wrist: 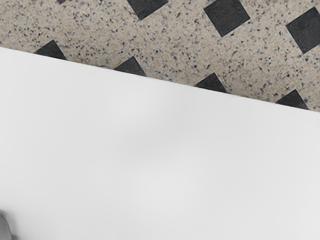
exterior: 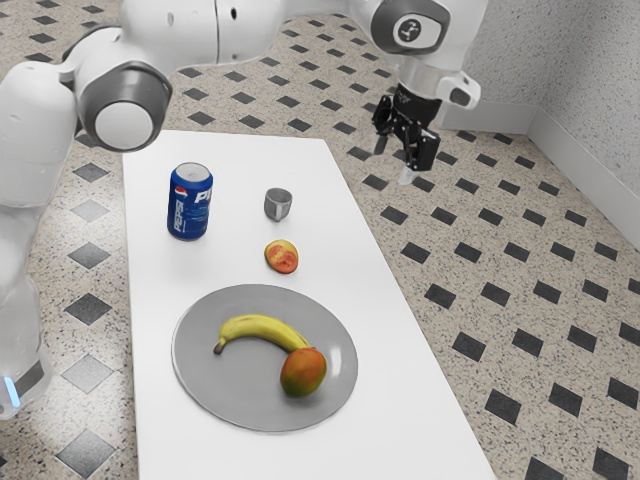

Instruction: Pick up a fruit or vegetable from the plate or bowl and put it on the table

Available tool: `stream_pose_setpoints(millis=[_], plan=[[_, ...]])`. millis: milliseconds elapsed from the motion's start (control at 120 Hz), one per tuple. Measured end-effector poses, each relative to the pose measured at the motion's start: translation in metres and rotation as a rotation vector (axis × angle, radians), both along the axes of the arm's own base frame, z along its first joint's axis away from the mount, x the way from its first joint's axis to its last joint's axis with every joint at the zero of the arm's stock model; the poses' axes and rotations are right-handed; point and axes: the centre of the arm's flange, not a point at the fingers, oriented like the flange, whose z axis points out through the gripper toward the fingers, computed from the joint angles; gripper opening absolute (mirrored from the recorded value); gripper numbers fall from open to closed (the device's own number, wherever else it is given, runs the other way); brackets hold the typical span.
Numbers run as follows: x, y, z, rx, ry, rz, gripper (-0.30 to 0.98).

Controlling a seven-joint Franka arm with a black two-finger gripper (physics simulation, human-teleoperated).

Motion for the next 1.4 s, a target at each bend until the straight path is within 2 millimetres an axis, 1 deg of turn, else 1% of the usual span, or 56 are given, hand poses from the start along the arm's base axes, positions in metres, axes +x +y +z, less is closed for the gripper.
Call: stream_pose_setpoints(millis=[200, 267, 358, 417, 467, 483, 517, 550, 575, 600, 633, 650, 683, 700, 733, 767, 808, 833, 858, 900, 1017, 1050, 1092, 1125, 1167, 1283, 1400], plan=[[0.006, 0.001, 0.004, -0.019, -0.051, -0.007, 0.69], [0.006, 0.007, 0.006, -0.032, -0.061, 0.0, 0.69], [0.007, 0.01, 0.006, -0.043, -0.068, 0.001, 0.69], [0.008, 0.019, 0.005, -0.058, -0.072, 0.015, 0.69], [0.008, 0.021, 0.006, -0.072, -0.076, 0.02, 0.69], [0.006, 0.02, 0.009, -0.079, -0.08, 0.022, 0.69], [-0.007, 0.019, 0.027, -0.097, -0.093, 0.028, 0.69], [-0.022, 0.017, 0.041, -0.113, -0.091, 0.036, 0.69], [-0.038, 0.012, 0.04, -0.129, -0.062, 0.041, 0.69], [-0.055, 0.009, 0.035, -0.145, -0.03, 0.047, 0.69], [-0.084, 0.004, 0.022, -0.164, 0.014, 0.054, 0.69], [-0.095, 0.001, 0.015, -0.165, 0.03, 0.059, 0.69], [-0.109, -0.003, 0.001, -0.144, 0.052, 0.076, 0.69], [-0.113, -0.009, -0.008, -0.128, 0.065, 0.081, 0.69], [-0.12, -0.033, -0.023, -0.098, 0.082, 0.065, 0.69], [-0.126, -0.067, -0.037, -0.059, 0.092, 0.034, 0.69], [-0.134, -0.109, -0.049, -0.014, 0.09, -0.008, 0.69], [-0.139, -0.126, -0.057, 0.005, 0.087, -0.017, 0.68], [-0.142, -0.136, -0.063, 0.019, 0.081, -0.012, 0.68], [-0.143, -0.141, -0.07, 0.032, 0.07, 0.018, 0.68], [-0.143, -0.139, -0.08, 0.047, 0.049, 0.131, 0.69], [-0.149, -0.14, -0.08, 0.053, 0.041, 0.158, 0.69], [-0.162, -0.148, -0.077, 0.059, 0.023, 0.181, 0.69], [-0.173, -0.159, -0.075, 0.058, 0.013, 0.189, 0.69], [-0.18, -0.17, -0.075, 0.052, 0.008, 0.207, 0.69], [-0.19, -0.187, -0.08, 0.032, 0.016, 0.285, 0.69], [-0.194, -0.194, -0.083, 0.021, 0.024, 0.369, 0.69]])
